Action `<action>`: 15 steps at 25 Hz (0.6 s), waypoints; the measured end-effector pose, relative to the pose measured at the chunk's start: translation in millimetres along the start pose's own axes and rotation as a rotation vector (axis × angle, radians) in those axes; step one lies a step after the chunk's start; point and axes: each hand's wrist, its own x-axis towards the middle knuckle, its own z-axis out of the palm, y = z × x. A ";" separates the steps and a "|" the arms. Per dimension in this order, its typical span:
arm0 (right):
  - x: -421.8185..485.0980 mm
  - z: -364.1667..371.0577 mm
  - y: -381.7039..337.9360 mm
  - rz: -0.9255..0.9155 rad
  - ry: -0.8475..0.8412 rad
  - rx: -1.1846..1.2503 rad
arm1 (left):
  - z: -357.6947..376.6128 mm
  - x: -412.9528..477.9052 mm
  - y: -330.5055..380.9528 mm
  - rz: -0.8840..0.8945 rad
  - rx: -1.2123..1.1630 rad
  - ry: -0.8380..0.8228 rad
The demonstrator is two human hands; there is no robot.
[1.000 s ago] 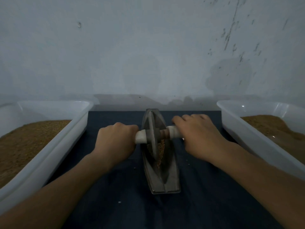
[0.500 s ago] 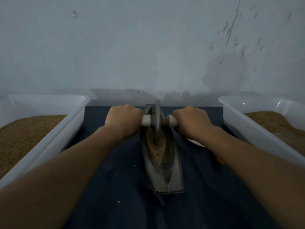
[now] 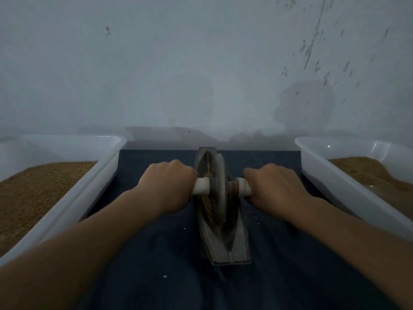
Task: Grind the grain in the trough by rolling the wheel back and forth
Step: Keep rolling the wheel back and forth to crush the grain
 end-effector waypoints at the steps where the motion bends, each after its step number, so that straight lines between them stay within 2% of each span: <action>1: 4.2 0.0 -0.8 0.009 -0.026 0.008 | 2.1 3.3 0.2 -0.011 0.008 0.004; 8: 71.0 7.1 -3.0 0.072 -0.079 0.002 | 15.9 52.5 -9.4 -0.124 -0.015 0.007; 12: 42.5 -0.1 -2.6 0.001 -0.098 0.005 | 6.8 28.2 -3.3 -0.069 -0.004 0.003; 15: 9.6 -2.2 -5.3 0.010 -0.005 -0.049 | 2.8 -2.2 4.6 -0.029 0.029 0.053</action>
